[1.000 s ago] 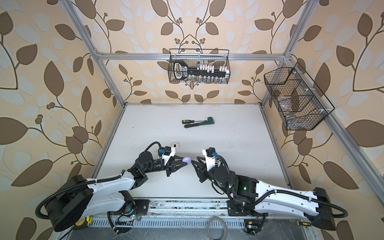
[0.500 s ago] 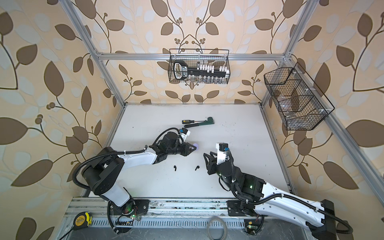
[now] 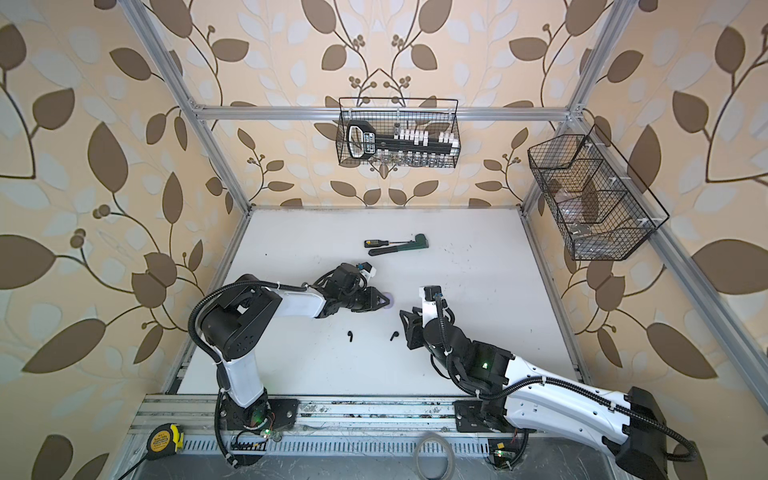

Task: Insert the wireless bluetooth earbuds into the charging case
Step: 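Set the lavender case down with the left gripper while the right withdraws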

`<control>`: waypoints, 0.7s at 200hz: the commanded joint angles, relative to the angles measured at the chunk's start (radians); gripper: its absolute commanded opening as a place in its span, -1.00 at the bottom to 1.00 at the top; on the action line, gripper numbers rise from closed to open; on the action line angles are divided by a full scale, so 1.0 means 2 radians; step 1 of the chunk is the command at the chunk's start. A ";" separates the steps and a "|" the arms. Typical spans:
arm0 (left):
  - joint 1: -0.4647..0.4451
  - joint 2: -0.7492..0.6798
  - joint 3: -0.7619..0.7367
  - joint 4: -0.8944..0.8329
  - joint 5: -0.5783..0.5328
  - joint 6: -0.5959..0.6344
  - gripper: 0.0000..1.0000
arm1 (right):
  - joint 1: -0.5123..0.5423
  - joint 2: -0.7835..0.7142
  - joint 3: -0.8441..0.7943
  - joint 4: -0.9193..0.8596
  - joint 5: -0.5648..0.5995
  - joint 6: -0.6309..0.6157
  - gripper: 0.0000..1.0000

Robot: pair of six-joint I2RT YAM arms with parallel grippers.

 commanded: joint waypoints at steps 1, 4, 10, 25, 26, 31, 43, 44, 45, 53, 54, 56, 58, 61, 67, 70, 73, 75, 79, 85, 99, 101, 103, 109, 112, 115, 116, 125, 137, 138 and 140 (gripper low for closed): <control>0.004 0.022 0.008 -0.003 0.022 -0.022 -1.00 | -0.002 0.000 -0.007 0.012 -0.008 0.005 -0.21; 0.004 0.022 0.007 -0.004 0.021 -0.021 -1.00 | -0.003 -0.001 -0.008 0.012 -0.008 0.005 -0.21; 0.004 0.019 0.007 -0.008 0.017 -0.017 -1.00 | -0.003 -0.001 -0.008 0.012 -0.008 0.006 -0.20; 0.003 0.011 0.004 -0.016 0.008 -0.008 -0.82 | -0.003 -0.004 -0.009 0.011 -0.008 0.006 -0.19; 0.003 0.010 0.004 -0.016 0.007 -0.007 -0.79 | -0.003 -0.004 -0.009 0.011 -0.008 0.006 -0.18; 0.004 0.008 0.004 -0.019 0.006 -0.006 -0.65 | -0.004 -0.005 -0.009 0.011 -0.008 0.007 -0.18; 0.004 0.005 0.004 -0.022 0.006 0.001 -0.44 | -0.004 -0.007 -0.009 0.012 -0.010 0.008 -0.14; 0.003 0.005 0.004 -0.023 0.006 0.002 -0.43 | -0.004 -0.007 -0.009 0.012 -0.010 0.008 -0.14; 0.004 0.005 0.004 -0.025 0.006 0.003 -0.42 | -0.005 -0.007 -0.010 0.011 -0.010 0.009 -0.14; 0.004 0.000 0.006 -0.033 0.002 0.011 -0.29 | -0.004 -0.008 -0.008 0.011 -0.011 0.008 -0.10; 0.004 0.000 0.006 -0.034 0.001 0.013 -0.28 | -0.004 -0.008 -0.008 0.011 -0.012 0.008 -0.10; 0.004 -0.002 0.007 -0.037 0.000 0.015 -0.25 | -0.004 -0.008 -0.008 0.011 -0.012 0.008 -0.09; 0.004 -0.004 0.007 -0.039 -0.002 0.018 -0.22 | -0.005 -0.009 -0.008 0.011 -0.013 0.008 -0.08; 0.004 -0.007 0.006 -0.043 -0.005 0.021 -0.20 | -0.004 -0.010 -0.007 0.011 -0.013 0.009 -0.07; 0.004 -0.014 0.005 -0.050 -0.014 0.030 -0.14 | -0.004 -0.011 -0.007 0.010 -0.014 0.007 -0.05; 0.004 -0.019 0.004 -0.054 -0.019 0.034 -0.10 | -0.004 -0.012 -0.007 0.010 -0.014 0.007 -0.04; 0.004 -0.024 0.002 -0.056 -0.024 0.036 -0.06 | -0.004 -0.013 -0.007 0.009 -0.014 0.007 -0.03; 0.004 -0.027 0.000 -0.057 -0.028 0.038 -0.03 | -0.005 -0.014 -0.007 0.009 -0.013 0.007 -0.02; 0.003 -0.035 -0.004 -0.060 -0.035 0.043 0.02 | -0.004 -0.015 -0.007 0.009 -0.013 0.006 0.00; 0.004 -0.045 -0.009 -0.063 -0.047 0.048 0.12 | -0.005 -0.018 -0.007 0.008 -0.014 0.005 0.02; 0.003 -0.075 -0.023 -0.068 -0.069 0.060 0.29 | -0.007 -0.023 -0.006 0.007 -0.014 0.001 0.08; 0.003 -0.079 -0.024 -0.069 -0.072 0.062 0.30 | -0.008 -0.023 -0.005 0.006 -0.015 0.000 0.09; 0.004 -0.083 -0.026 -0.070 -0.075 0.064 0.32 | -0.008 -0.023 -0.005 0.006 -0.015 0.000 0.09; 0.003 -0.096 -0.030 -0.072 -0.084 0.069 0.36 | -0.009 -0.026 -0.005 0.007 -0.016 -0.001 0.10; 0.004 -0.102 -0.033 -0.074 -0.090 0.073 0.38 | -0.009 -0.027 -0.004 0.007 -0.017 -0.003 0.11; 0.004 -0.108 -0.035 -0.075 -0.094 0.076 0.40 | -0.010 -0.028 -0.004 0.008 -0.018 -0.003 0.12; 0.004 -0.111 -0.036 -0.075 -0.096 0.076 0.40 | -0.010 -0.028 -0.004 0.009 -0.019 -0.003 0.12; 0.004 -0.132 -0.045 -0.076 -0.113 0.085 0.48 | -0.011 -0.029 -0.005 0.014 -0.023 -0.006 0.13; 0.003 -0.162 -0.057 -0.076 -0.135 0.095 0.63 | -0.011 -0.026 -0.005 0.024 -0.031 -0.012 0.15; 0.003 -0.164 -0.058 -0.075 -0.138 0.095 0.64 | -0.011 -0.025 -0.005 0.025 -0.032 -0.013 0.15; 0.004 -0.170 -0.061 -0.075 -0.141 0.097 0.65 | -0.011 -0.025 -0.005 0.026 -0.034 -0.015 0.16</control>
